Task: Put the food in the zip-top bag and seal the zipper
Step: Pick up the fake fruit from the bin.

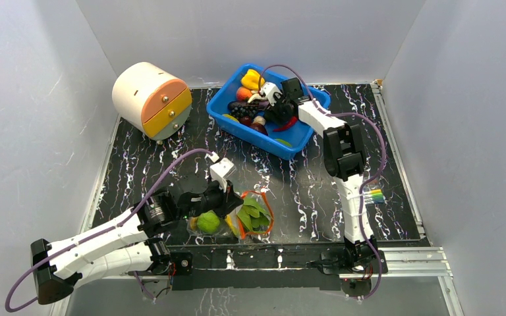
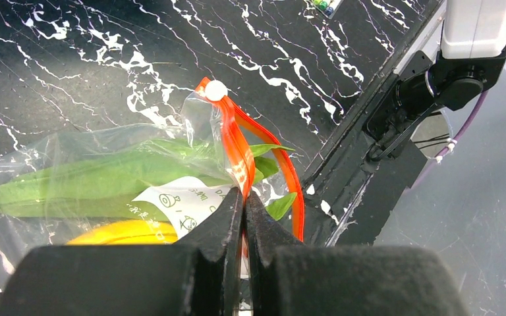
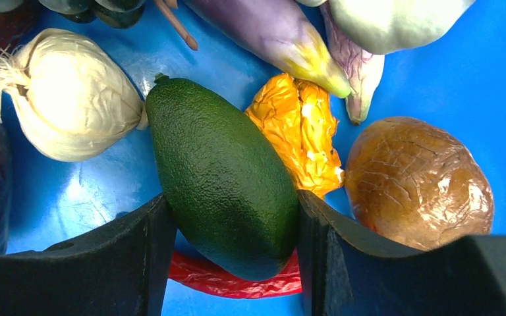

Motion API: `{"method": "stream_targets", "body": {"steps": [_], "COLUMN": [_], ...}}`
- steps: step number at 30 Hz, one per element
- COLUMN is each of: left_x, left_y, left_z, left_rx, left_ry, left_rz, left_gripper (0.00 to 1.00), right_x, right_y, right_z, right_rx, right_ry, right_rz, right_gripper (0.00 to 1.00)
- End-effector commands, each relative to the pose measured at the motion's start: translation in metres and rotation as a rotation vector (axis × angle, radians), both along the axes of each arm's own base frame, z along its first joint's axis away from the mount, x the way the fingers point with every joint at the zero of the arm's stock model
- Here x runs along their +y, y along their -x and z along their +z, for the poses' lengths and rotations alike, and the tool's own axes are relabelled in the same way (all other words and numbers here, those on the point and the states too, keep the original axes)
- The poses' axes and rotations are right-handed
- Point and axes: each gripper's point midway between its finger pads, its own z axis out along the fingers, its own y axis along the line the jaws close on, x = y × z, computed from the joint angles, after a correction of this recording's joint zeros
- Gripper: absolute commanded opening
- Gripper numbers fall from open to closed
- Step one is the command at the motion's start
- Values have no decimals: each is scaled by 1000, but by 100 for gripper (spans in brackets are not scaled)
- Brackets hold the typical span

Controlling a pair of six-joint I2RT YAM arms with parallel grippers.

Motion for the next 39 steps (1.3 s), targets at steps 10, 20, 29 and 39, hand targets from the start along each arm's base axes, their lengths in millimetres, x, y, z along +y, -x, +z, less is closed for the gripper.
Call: {"method": "stream_targets", "body": {"steps": [10,20,29,39], "left_x": [9,13,10,0], "left_y": [-19,-34,-39,-48], "left_z": [-1,7,21,48], "left_rx": [19,25,37,4], "left_ry": [-20,-8,39,66], "left_rz": [156,278,316,318], "left_gripper": [0,0,0,0], "right_x": [-3,-15,-15,-7], "right_y": [1,37,118,235], "right_z": [72,123,160,192], "right_rx": [-126,-148,-76,0], "right_ry": [-64,-179,-367,-538], "right_rz": [-38,-168,-202,-98], "right_gripper": [39,34,35,35]}}
